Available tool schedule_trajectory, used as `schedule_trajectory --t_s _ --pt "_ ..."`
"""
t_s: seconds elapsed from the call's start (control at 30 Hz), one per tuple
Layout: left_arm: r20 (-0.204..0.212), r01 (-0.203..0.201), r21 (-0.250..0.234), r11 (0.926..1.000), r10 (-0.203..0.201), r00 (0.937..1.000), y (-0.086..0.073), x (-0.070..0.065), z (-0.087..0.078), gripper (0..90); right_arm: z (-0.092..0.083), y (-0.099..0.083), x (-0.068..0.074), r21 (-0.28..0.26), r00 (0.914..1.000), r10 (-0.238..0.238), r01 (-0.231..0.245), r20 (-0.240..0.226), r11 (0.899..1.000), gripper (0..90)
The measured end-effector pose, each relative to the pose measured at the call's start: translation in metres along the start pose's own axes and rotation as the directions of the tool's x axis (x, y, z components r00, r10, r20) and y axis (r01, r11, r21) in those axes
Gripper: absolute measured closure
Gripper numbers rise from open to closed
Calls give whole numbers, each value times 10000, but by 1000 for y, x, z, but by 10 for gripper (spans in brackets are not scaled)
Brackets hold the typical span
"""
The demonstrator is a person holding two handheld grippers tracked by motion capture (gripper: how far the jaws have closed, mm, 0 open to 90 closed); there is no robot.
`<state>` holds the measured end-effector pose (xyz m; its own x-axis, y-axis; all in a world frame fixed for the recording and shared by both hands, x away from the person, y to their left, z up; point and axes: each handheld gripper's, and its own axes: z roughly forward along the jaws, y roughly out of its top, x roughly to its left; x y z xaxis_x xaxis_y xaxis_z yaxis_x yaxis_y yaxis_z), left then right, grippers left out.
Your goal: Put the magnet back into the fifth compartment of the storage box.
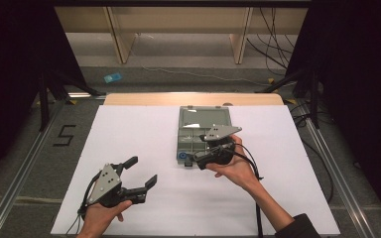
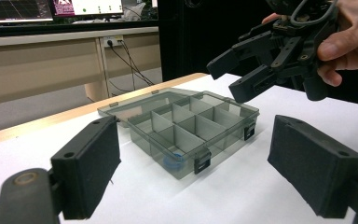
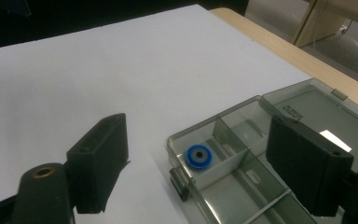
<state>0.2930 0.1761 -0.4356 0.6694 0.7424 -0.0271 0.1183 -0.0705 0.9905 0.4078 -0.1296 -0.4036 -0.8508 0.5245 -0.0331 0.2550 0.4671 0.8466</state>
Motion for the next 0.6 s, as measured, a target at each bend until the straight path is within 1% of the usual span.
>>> schedule_trajectory --t_s 0.07,0.1,0.17,0.2,0.23,0.27,0.3,0.43,0.47,0.53,0.57,0.6 --pt "0 1 9 10000 -1 10000 0 0 0 160 -1 -1 0 -7 10000 34 -34 7 10000 218" --pt "4 6 8 10000 -6 10000 0 0 0 160 -3 -2 1 -136 10000 63 -63 -4 9999 221" --pt "4 15 9 10000 -15 10000 0 0 0 160 -5 -2 1 -153 10000 57 -57 36 9999 221" --pt "11 16 11 10000 -16 10000 0 0 0 159 -7 -5 2 -244 9999 141 -140 49 9996 221" --pt "17 17 7 10000 -17 10000 0 0 0 159 -7 -5 2 -244 9999 141 -140 49 9996 221" --pt "26 29 0 10000 -29 10000 0 0 0 160 -9 -8 2 -354 9999 146 -143 72 9993 221" --pt "26 29 0 10000 -29 10000 0 0 0 159 -10 -8 2 -270 9998 184 -182 73 9995 221" --pt "41 11 20 10000 -11 10000 0 0 0 159 -14 -12 2 -387 9994 321 -317 95 9987 221" --pt "49 21 24 10000 -21 10000 0 0 0 159 -17 -15 2 -506 9989 471 -469 33 9976 221" --pt "44 -2 27 10000 2 10000 0 0 0 159 -20 -17 2 -562 9984 563 -558 70 9969 217" --pt "54 -11 26 10000 11 10000 0 0 0 159 -20 -18 1 -655 9986 530 -522 96 9965 214" --pt "50 -15 25 10000 14 10000 0 0 0 159 -21 -19 2 -649 9977 680 -678 5 9956 211"
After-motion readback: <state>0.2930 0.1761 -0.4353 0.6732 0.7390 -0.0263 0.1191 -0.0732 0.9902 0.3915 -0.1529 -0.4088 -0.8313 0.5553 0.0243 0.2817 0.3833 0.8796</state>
